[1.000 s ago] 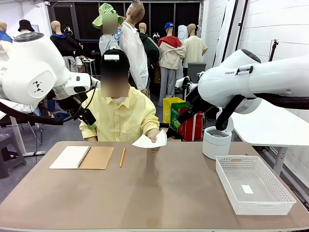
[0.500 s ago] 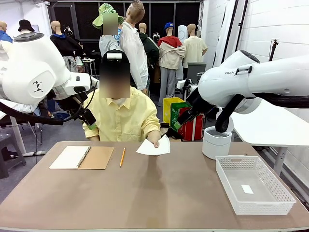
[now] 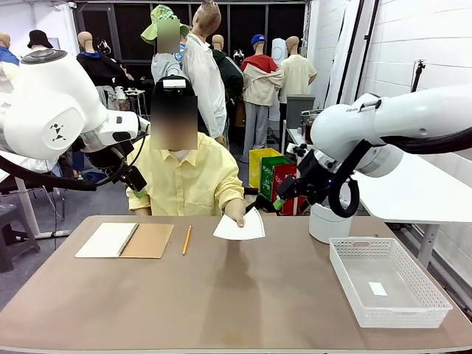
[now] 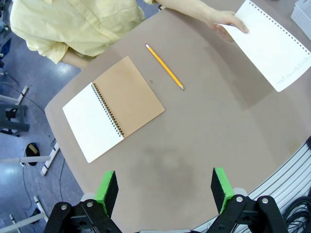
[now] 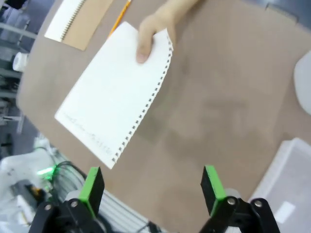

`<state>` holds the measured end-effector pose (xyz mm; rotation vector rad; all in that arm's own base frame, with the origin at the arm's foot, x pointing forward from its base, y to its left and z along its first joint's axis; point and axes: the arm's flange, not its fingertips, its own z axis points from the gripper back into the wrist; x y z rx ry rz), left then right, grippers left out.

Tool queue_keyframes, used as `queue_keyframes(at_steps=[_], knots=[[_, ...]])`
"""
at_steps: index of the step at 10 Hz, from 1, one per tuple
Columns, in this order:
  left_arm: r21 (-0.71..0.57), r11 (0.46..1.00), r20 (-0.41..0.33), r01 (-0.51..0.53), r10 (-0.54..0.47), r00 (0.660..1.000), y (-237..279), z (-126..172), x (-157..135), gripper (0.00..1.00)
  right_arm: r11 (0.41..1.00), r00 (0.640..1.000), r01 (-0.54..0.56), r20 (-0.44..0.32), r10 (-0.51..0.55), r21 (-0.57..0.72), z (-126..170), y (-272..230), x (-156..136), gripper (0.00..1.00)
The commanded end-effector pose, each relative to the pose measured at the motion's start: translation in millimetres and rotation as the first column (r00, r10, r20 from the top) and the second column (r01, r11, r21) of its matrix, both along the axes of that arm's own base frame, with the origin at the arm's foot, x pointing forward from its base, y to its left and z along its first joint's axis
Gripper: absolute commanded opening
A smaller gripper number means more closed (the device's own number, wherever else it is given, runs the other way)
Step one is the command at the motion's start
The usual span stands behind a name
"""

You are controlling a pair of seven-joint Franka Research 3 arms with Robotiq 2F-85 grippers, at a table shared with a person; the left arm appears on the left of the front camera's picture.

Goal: Sort the paper based on its condition.
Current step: If a person hands you a paper, place it in the Organizing basket , and if it's crumpled, put it in the Trash can.

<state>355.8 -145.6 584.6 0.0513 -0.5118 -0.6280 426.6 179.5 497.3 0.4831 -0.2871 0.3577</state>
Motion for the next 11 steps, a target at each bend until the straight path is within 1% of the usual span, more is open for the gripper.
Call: queue_keyframes(at_steps=[1,2,3,4,8,9,10,11], knots=[[-0.004,1.0,0.004,-0.001,0.001,1.0,1,1,0,1.0,0.991,0.996,0.057,-0.073,-0.049,0.117,-11,-1,0,1.0],[-0.004,1.0,0.004,-0.001,0.001,1.0,1,1,0,1.0,0.99,0.994,0.064,-0.094,-0.053,0.122,-13,0,1,1.0],[-0.004,1.0,0.004,-0.001,0.001,1.0,1,1,0,1.0,0.999,0.999,0.014,-0.036,-0.013,0.034,-4,4,0,1.0],[-0.004,1.0,0.004,-0.001,0.001,1.0,1,1,0,1.0,0.995,0.996,0.051,-0.077,-0.044,0.09,-10,0,1,1.0],[-0.004,1.0,0.004,-0.001,0.001,1.0,1,1,0,1.0,0.995,0.996,0.051,-0.073,-0.045,0.085,-10,1,1,1.0],[-0.004,1.0,0.004,-0.001,0.001,1.0,1,1,0,1.0,0.987,0.989,0.102,-0.117,-0.088,0.122,-16,3,15,1.0],[-0.004,1.0,0.004,-0.001,0.001,1.0,1,1,0,1.0,0.978,0.982,0.116,-0.17,-0.086,0.173,-27,4,26,1.0],[-0.004,1.0,0.004,-0.001,0.001,1.0,1,1,0,1.0,0.973,0.974,0.125,-0.211,-0.083,0.194,-41,3,35,1.0]])
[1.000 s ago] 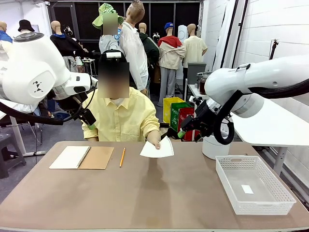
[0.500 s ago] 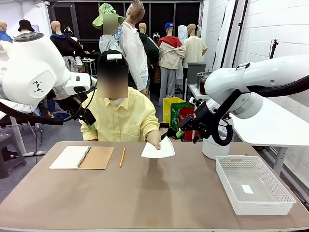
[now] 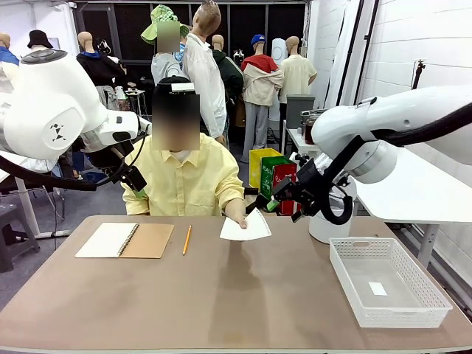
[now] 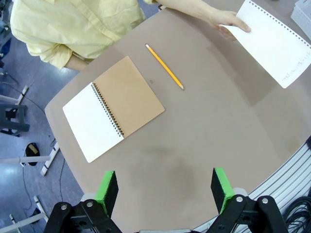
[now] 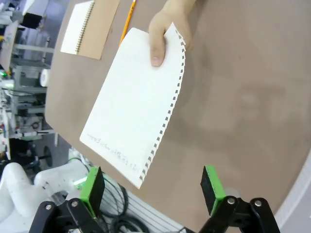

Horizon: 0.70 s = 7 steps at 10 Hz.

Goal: Sort the paper based on its condition.
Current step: If a person hands you a paper, place it in the Organizing basket , and if it's crumpled, put it in the Trash can.

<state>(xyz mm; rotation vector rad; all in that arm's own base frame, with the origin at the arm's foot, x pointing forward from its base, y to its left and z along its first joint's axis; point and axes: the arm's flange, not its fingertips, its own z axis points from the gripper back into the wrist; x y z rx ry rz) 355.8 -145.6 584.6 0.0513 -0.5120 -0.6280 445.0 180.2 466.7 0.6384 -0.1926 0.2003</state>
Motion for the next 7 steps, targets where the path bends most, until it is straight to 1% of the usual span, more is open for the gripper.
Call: queue_keyframes(at_steps=[1,3,5,7], knots=[[-0.004,1.0,0.003,-0.001,0.001,1.0,1,1,0,1.0,0.997,0.996,-0.001,-0.089,0.008,0.083,-22,1,24,1.0],[-0.004,1.0,0.003,-0.001,0.001,1.0,1,1,0,1.0,0.995,0.99,0.0,-0.14,0.015,0.101,-40,0,37,1.0],[-0.004,1.0,0.003,-0.001,0.001,1.0,1,1,0,1.0,0.992,0.984,0.025,-0.18,-0.002,0.123,-54,-1,52,1.0],[-0.004,1.0,0.003,-0.001,0.001,1.0,1,1,0,1.0,0.987,0.977,0.043,-0.212,-0.01,0.153,-58,0,63,1.0]])
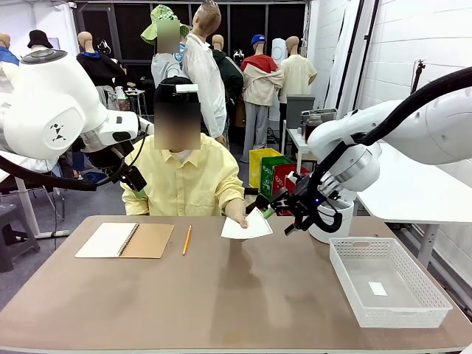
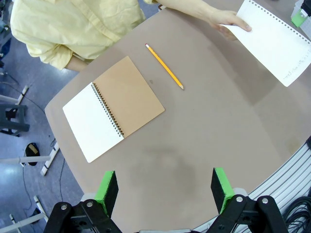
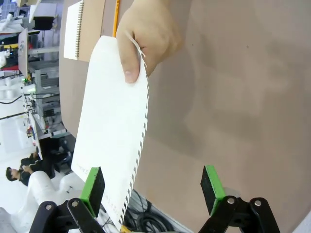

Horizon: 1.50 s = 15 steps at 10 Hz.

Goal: Sort the paper based on its condition.
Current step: If a person hands you a paper, place it in the Organizing basket , and if it's crumpled, put it in the Trash can.

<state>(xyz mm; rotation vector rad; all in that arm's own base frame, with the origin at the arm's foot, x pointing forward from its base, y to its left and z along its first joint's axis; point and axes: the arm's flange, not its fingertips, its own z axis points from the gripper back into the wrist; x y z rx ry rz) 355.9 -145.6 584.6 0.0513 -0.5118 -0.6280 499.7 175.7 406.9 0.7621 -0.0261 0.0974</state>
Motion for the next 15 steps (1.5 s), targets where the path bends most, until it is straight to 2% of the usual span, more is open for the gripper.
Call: queue_keyframes(at_steps=[1,4,9,11,12,15], knots=[[-0.004,1.0,0.004,-0.001,0.001,1.0,1,1,0,1.0,0.999,0.999,-0.005,-0.032,0.006,0.051,2,5,13,1.0],[-0.004,1.0,0.004,-0.001,0.001,1.0,1,1,0,1.0,0.998,0.995,-0.006,-0.102,0.013,0.07,-4,10,27,1.0],[-0.004,1.0,0.004,-0.001,0.001,1.0,1,1,0,1.0,0.995,0.989,-0.008,-0.145,0.022,0.096,-7,19,33,1.0],[-0.004,1.0,0.004,-0.001,0.001,1.0,1,1,0,1.0,0.995,0.984,-0.001,-0.176,0.019,0.103,-9,24,37,0.61],[-0.004,1.0,0.004,-0.001,0.001,1.0,1,1,0,1.0,0.995,0.981,-0.002,-0.193,0.021,0.101,-11,26,38,0.61],[-0.004,1.0,0.004,-0.001,0.001,1.0,1,1,0,1.0,0.996,0.978,0.011,-0.206,0.009,0.094,-10,25,39,0.15]])
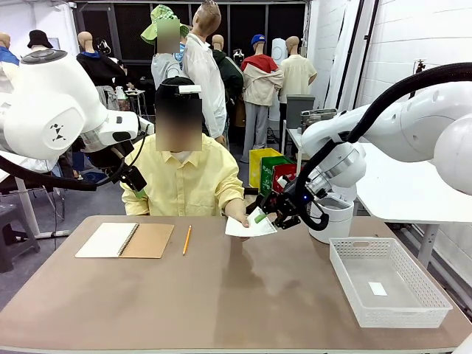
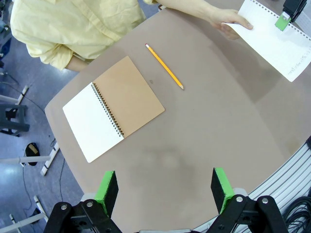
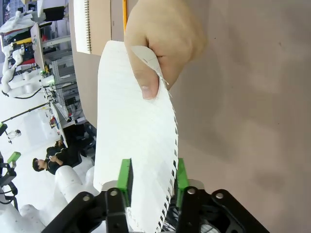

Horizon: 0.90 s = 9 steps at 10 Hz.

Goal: Sort the paper based on its condition.
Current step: If a person hands you a paper, place it in the Organizing basket , and if it's crumpled, put it in the Trash can.

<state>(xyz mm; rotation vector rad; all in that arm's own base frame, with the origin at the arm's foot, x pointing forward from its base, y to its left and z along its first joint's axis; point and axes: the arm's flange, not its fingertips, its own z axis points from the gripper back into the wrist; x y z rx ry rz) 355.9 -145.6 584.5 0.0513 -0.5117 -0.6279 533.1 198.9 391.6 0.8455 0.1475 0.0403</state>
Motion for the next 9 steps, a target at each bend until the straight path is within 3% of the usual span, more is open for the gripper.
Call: queue_keyframes(at_steps=[1,6,9], knots=[[-0.004,1.0,0.004,-0.001,0.001,1.0,1,1,0,1.0,1.0,0.999,0.02,-0.03,-0.019,0.014,6,2,7,0.0],[-0.004,1.0,0.004,-0.001,0.001,1.0,1,1,0,1.0,1.0,0.999,0.02,-0.043,-0.02,-0.002,9,-2,7,0.0],[-0.004,1.0,0.004,-0.001,0.001,1.0,1,1,0,1.0,0.996,0.998,0.039,0.046,-0.036,-0.085,33,-17,-5,0.0]])
